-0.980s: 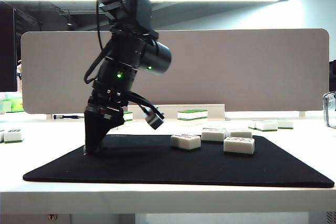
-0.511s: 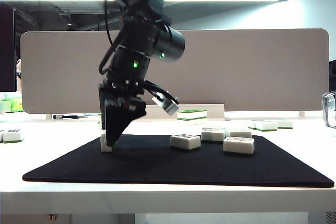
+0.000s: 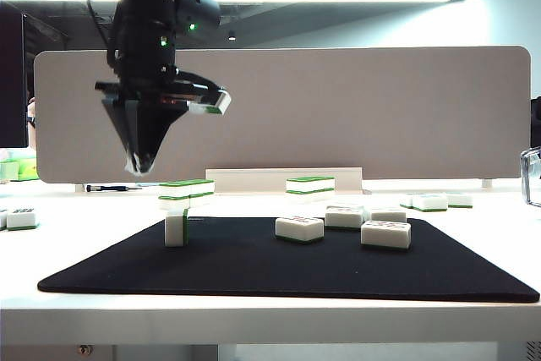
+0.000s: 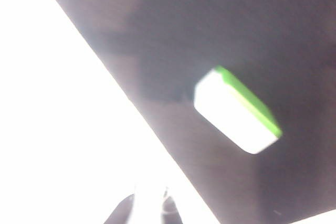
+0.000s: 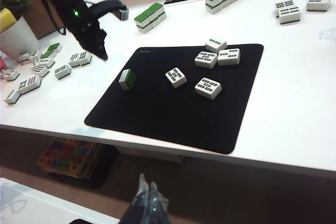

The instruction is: Align six mahjong tiles in a row on the table.

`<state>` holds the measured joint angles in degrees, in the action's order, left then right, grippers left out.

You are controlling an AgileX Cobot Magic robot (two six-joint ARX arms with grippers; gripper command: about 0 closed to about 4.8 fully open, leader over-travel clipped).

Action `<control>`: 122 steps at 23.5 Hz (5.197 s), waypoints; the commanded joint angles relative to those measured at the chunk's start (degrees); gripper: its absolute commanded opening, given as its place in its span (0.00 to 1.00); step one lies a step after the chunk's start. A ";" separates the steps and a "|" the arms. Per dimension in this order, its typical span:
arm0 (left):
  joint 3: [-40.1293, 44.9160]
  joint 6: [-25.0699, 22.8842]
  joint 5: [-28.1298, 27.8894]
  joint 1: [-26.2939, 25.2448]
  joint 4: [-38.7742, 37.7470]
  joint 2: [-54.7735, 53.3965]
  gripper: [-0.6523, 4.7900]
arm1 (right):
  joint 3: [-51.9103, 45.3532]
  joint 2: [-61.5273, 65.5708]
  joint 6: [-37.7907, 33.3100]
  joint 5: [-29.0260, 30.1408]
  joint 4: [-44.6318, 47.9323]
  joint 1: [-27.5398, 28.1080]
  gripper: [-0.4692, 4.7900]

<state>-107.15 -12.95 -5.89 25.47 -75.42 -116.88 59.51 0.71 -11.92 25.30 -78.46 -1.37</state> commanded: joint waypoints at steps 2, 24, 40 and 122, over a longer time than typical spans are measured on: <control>4.04 0.57 3.37 -0.57 1.84 -0.63 0.16 | 0.15 -0.68 0.17 -1.70 0.70 0.04 0.09; 3.37 0.96 8.92 6.27 10.97 -3.48 0.16 | -1.88 -0.68 0.15 -2.60 0.59 0.02 0.09; 3.37 2.27 1.97 7.67 20.13 -3.48 0.16 | -1.99 -0.68 0.17 -2.69 0.66 0.02 0.09; 3.08 7.34 8.09 7.02 33.22 -7.26 0.70 | -1.99 -0.68 0.17 -4.83 0.68 0.02 0.09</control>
<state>-104.03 -5.61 2.39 32.80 -42.41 -124.11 57.41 0.71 -11.92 20.60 -78.48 -1.37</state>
